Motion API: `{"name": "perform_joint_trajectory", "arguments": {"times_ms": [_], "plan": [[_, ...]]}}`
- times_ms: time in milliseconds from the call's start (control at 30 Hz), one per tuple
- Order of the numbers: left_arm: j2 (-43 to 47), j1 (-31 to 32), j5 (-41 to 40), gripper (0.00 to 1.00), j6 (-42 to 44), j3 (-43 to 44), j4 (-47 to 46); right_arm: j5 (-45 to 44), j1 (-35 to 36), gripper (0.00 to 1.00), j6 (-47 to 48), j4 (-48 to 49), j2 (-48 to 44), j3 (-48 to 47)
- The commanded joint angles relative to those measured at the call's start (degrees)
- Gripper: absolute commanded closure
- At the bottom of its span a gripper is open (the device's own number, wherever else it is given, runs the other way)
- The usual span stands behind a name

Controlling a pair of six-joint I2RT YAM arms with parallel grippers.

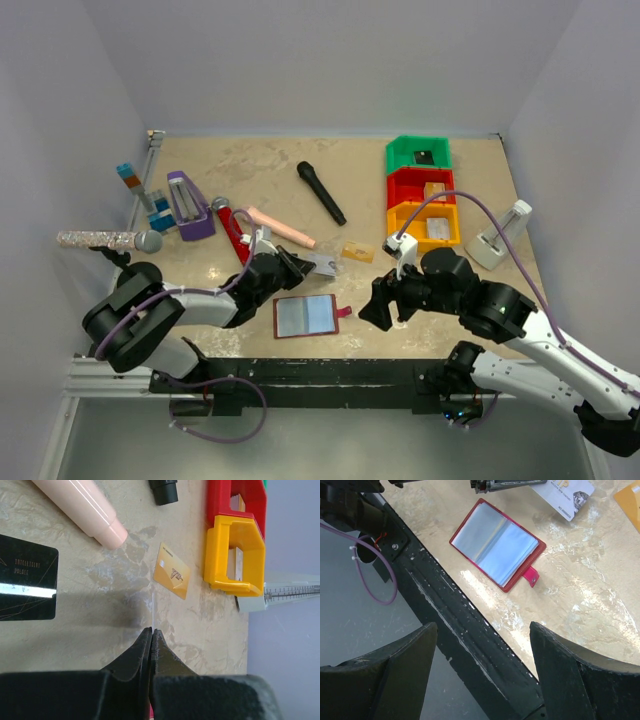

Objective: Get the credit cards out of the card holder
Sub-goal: Place the credit card at the center of the board.

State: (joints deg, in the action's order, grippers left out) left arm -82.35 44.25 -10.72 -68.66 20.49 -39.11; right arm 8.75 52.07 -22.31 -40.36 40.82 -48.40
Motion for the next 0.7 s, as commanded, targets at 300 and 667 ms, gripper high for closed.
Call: {"name": "perform_joint_trajectory", "arguments": {"times_ms": [300, 667], "plan": [[-4.49, -1.80, 1.23, 1.00, -1.21, 3.68, -2.81, 0.56, -0.04, 0.21, 0.51, 2.74, 0.31, -0.20], [-7.12, -2.76, 2.81, 0.94, -0.86, 5.35, 0.79, 0.30, -0.04, 0.21, 0.60, 2.65, 1.19, -0.73]]}}
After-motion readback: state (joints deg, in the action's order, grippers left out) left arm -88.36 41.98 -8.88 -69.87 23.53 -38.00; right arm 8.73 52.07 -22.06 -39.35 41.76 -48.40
